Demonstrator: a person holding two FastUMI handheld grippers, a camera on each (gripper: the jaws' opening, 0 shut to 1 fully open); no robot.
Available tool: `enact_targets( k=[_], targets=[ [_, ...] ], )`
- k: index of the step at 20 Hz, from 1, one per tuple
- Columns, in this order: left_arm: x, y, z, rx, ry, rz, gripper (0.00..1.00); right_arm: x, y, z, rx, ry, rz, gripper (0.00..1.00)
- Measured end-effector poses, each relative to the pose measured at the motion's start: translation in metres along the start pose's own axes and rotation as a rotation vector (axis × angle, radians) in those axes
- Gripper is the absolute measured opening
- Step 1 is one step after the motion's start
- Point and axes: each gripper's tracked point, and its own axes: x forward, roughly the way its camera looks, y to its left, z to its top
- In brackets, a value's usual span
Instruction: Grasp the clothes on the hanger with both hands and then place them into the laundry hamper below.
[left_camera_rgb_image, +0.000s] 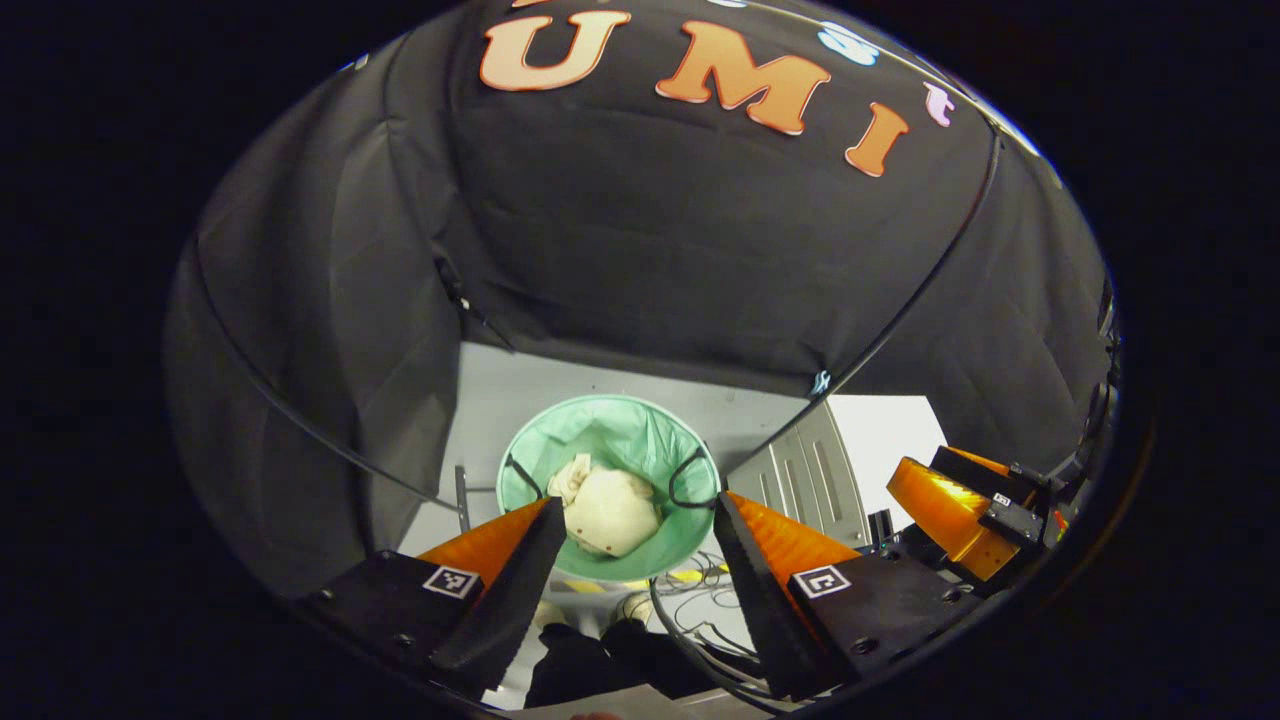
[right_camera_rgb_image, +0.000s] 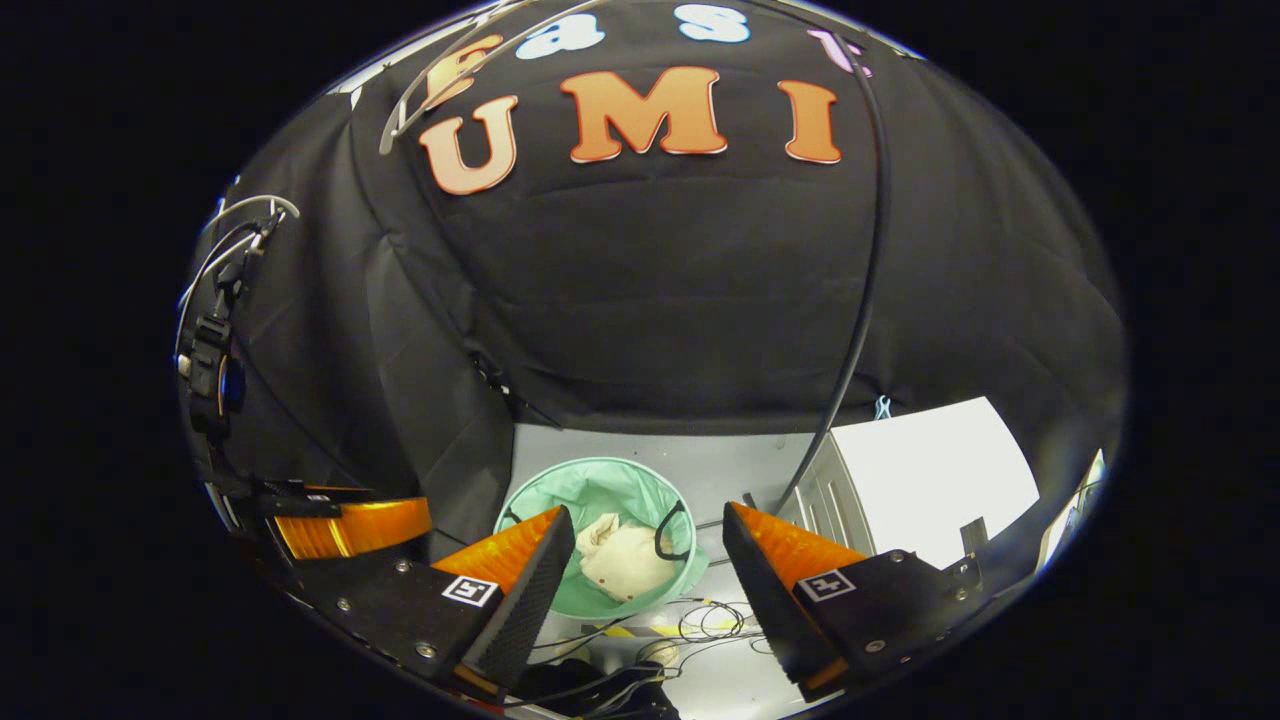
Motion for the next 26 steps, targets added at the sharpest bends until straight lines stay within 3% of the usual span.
enact_targets(
  k=[6, 10, 17, 20, 23, 25, 26],
  targets=[
    [-0.04, -0.012, 0.043, -0.043, -0.198, 0.028, 0.98, -0.049, -0.045, 0.047, -0.031, -0.177, -0.039, 0.93],
    [-0.068, -0.018, 0.072, -0.012, -0.321, 0.079, 0.98, -0.08, -0.058, 0.074, -0.062, -0.273, -0.032, 0.93],
    [-0.141, -0.028, 0.171, 0.026, -0.652, 0.138, 1.0, -0.123, -0.093, 0.111, -0.021, -0.38, -0.043, 0.93],
    [-0.168, -0.043, 0.215, 0.036, -0.772, 0.104, 0.96, -0.15, -0.12, 0.141, 0.004, -0.454, -0.079, 0.93],
    [-0.183, -0.047, 0.241, 0.071, -0.813, 0.089, 0.94, -0.176, -0.138, 0.175, 0.013, -0.532, -0.108, 0.93],
    [-0.193, -0.042, 0.251, 0.076, -0.838, 0.098, 1.0, -0.193, -0.144, 0.197, 0.015, -0.588, -0.124, 0.93],
    [-0.198, -0.039, 0.255, 0.072, -0.856, 0.103, 0.98, -0.2, -0.143, 0.206, 0.014, -0.614, -0.126, 0.97]
  ],
)
